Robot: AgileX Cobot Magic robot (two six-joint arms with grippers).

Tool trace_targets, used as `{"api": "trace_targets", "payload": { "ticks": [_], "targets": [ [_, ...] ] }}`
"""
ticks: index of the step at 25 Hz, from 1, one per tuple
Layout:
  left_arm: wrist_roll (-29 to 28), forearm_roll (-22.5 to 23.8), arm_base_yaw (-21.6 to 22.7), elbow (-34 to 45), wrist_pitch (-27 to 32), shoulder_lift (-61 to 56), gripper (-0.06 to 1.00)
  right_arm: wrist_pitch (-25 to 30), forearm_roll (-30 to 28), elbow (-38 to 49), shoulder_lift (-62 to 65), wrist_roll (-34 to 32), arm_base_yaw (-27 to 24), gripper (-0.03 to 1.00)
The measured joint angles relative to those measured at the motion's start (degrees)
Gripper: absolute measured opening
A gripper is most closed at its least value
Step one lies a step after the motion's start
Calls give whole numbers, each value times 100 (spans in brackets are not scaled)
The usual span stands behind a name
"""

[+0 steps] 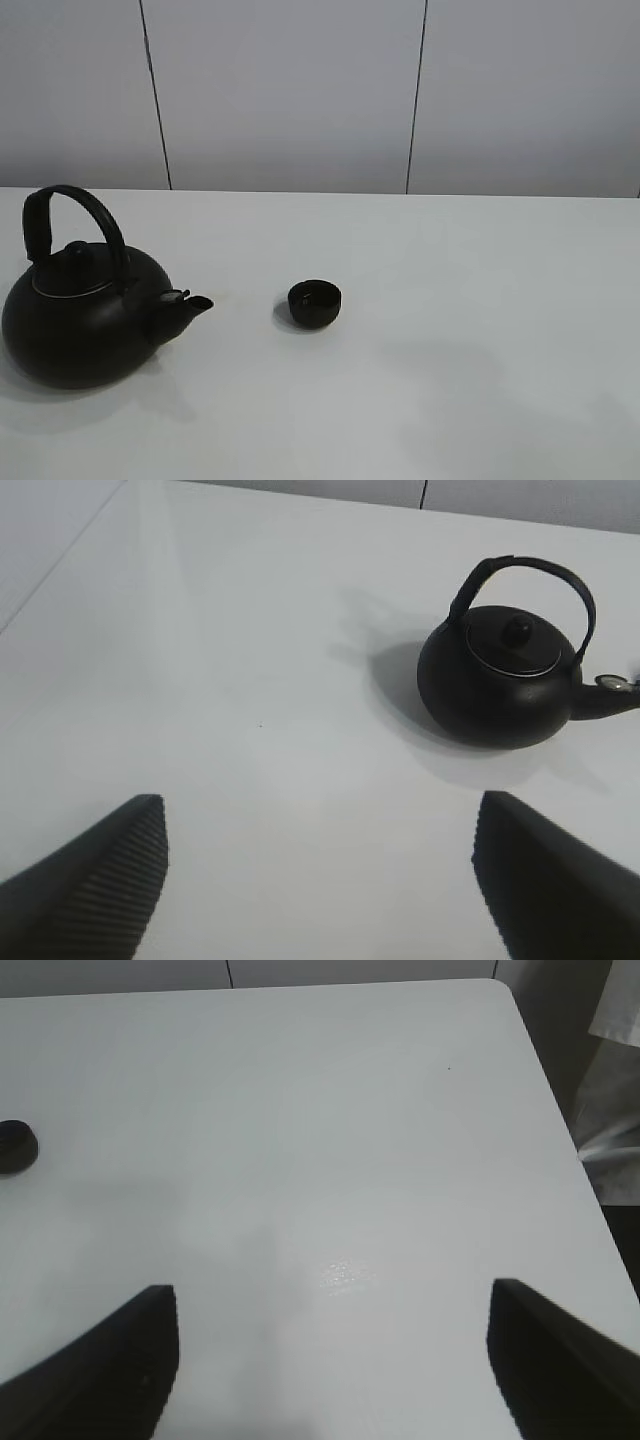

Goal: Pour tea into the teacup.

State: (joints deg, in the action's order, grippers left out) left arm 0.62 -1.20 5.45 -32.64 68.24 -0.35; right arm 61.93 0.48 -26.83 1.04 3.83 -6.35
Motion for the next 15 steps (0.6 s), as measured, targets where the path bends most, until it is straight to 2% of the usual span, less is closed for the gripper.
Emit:
{"api": "trace_targets", "payload": {
  "ticks": [4,8,15],
  "targets": [
    [-6,0,0,305,22,-56,60,0,0,0,0,0,0,58],
    [-6,0,0,451,-226,-56,60,0,0,0,0,0,0,58],
    [-1,0,0,509,-317,-56,60,0,0,0,0,0,0,58]
  ]
}}
